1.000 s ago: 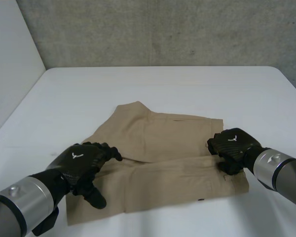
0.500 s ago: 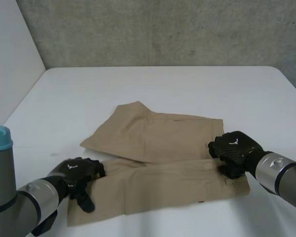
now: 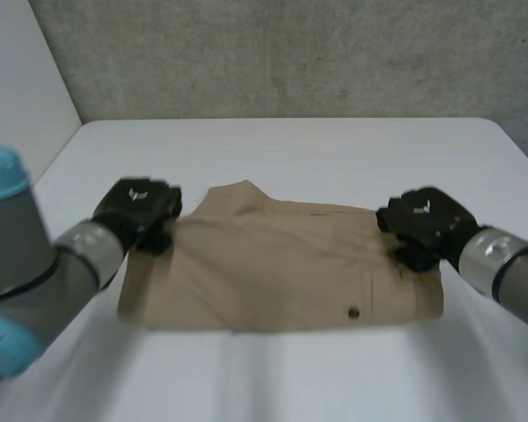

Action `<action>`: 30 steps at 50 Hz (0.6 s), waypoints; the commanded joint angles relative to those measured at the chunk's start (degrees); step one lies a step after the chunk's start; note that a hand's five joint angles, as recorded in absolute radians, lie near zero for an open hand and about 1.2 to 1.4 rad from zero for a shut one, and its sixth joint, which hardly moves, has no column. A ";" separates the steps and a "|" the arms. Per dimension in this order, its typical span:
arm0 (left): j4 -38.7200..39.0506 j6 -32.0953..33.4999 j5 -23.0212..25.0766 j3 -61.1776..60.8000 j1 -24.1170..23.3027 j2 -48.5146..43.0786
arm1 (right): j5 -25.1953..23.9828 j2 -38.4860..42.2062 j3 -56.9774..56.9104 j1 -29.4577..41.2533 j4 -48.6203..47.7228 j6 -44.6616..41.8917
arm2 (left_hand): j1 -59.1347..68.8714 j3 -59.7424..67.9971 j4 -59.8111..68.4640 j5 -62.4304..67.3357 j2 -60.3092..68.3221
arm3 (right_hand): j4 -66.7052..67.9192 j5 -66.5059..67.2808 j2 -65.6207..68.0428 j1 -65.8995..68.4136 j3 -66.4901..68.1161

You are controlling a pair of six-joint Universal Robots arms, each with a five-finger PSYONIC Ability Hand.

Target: Fold the shorts.

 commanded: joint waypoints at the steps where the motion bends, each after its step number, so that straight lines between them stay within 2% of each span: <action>1: 1.57 7.05 -3.80 20.98 -1.82 -17.07 | 1.74 8.72 -13.04 1.78 -2.61 0.55 | 14.62 12.02 11.79 14.98 11.66 | 11.91 13.11 13.09 25.25 12.46; 4: 2.27 8.28 -3.63 25.84 -1.82 -20.78 | 3.23 12.14 -17.34 1.96 -4.27 0.55 | 14.62 12.02 11.79 14.98 11.66 | 11.91 13.11 13.09 25.25 12.46; 10: 8.42 9.60 -3.19 33.75 -2.08 -28.17 | 3.85 17.85 -23.49 3.01 -7.87 0.29 | 14.62 12.02 11.79 14.98 11.66 | 11.91 13.11 13.09 25.25 12.46; 12: 12.71 9.61 -1.27 36.21 -2.26 -31.24 | 4.63 21.01 -25.78 3.02 -9.98 0.38 | 14.62 12.02 11.79 14.98 11.66 | 11.91 13.11 13.09 25.25 12.46; 16: 15.89 9.52 2.68 39.46 -2.35 -35.19 | 8.23 25.41 -29.47 3.28 -12.01 0.11 | 14.62 12.02 11.79 14.98 11.66 | 11.91 13.11 13.09 25.25 12.46; 20: 15.98 9.52 5.06 42.37 -2.35 -38.80 | 10.17 29.19 -32.64 4.24 -12.45 -0.59 | 14.62 12.02 11.79 14.98 11.66 | 11.91 13.11 13.09 25.25 12.46; 25: 16.51 9.52 5.69 43.61 -2.35 -41.09 | 11.23 33.33 -36.25 4.60 -12.37 -3.57 | 14.62 12.02 11.79 14.98 11.66 | 11.91 13.11 13.09 25.25 12.46; 27: 16.60 9.52 5.69 43.52 -2.35 -41.36 | 11.58 34.04 -37.13 4.60 -12.37 -4.80 | 14.62 12.02 11.79 14.98 11.66 | 4.96 6.15 6.13 18.29 5.51; 28: 16.77 9.52 5.69 43.52 -2.35 -41.45 | 11.93 34.30 -37.48 4.68 -12.37 -5.33 | -6.84 -9.44 -9.67 -6.48 -9.80 | -3.59 -2.39 -2.41 9.75 -3.03; 29: 16.78 9.52 5.69 43.52 -2.35 -41.45 | 12.28 34.48 -38.01 4.68 -12.37 -5.86 | -7.06 -9.65 -9.88 -6.70 -10.02 | -29.65 -28.45 -28.47 -16.32 -29.10; 30: 17.04 9.52 5.69 43.43 -2.35 -41.45 | 12.55 34.48 -38.27 4.77 -12.37 -5.86 | -23.88 -26.47 -26.71 -23.52 -26.84 | -42.90 -41.70 -41.72 -29.57 -42.35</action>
